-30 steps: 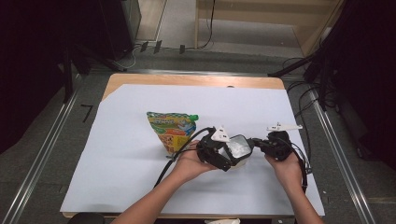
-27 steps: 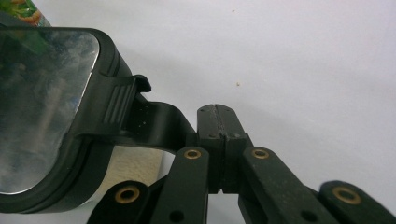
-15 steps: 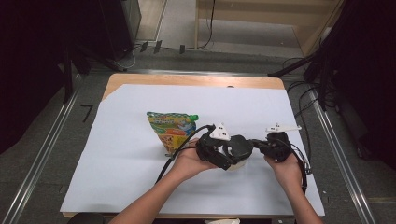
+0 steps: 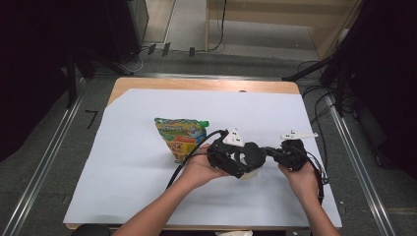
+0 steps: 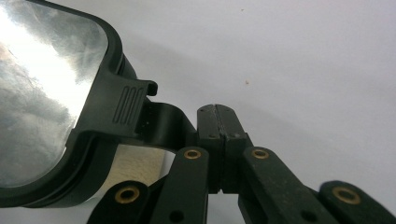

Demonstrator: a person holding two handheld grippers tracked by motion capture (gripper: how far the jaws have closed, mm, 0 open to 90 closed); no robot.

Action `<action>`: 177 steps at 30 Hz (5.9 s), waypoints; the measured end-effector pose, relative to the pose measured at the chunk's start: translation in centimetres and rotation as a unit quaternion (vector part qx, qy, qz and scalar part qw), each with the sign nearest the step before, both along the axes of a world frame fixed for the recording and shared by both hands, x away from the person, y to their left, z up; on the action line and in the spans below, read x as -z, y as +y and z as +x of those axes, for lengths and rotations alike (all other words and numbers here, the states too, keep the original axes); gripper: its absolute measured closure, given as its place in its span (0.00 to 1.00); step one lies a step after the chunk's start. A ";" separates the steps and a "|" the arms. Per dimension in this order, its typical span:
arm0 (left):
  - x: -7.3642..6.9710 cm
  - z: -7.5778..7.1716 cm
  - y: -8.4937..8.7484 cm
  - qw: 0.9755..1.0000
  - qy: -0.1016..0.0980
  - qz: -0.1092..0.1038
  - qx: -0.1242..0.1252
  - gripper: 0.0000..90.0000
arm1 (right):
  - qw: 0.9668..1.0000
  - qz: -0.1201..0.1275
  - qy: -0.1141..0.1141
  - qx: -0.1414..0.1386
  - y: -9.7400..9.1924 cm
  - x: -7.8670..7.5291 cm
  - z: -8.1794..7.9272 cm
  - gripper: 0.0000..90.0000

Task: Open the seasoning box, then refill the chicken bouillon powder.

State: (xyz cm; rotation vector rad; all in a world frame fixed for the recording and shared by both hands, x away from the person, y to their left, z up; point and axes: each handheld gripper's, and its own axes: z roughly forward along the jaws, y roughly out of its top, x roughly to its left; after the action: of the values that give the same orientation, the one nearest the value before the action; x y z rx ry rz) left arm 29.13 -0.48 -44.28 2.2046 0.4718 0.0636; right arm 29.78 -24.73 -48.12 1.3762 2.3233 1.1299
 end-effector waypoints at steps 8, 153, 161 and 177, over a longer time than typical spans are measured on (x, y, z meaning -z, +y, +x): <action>-1.4 -0.1 -0.1 0.999 0.026 -0.035 0.020 0.51 | 1.000 -0.007 -0.004 -0.011 0.4 0.0 -0.2 1.00; -4.9 1.0 24.1 0.988 0.097 -0.026 -0.118 0.54 | 0.971 0.045 -0.014 -0.236 14.8 -1.2 -6.8 0.62; -4.1 2.3 24.9 0.987 0.086 -0.021 -0.134 0.52 | 0.971 0.043 -0.012 -0.236 14.9 -0.9 -6.8 0.62; -3.3 4.4 22.2 0.988 0.098 -0.050 -0.106 0.67 | 0.970 0.037 -0.012 -0.238 15.3 0.0 -6.8 0.61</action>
State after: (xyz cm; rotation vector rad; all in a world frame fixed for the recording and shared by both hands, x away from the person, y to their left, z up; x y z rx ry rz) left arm 33.58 21.75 -41.02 2.0656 0.8011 -0.0636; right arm 22.94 -9.45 -48.16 0.8296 2.6998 1.3545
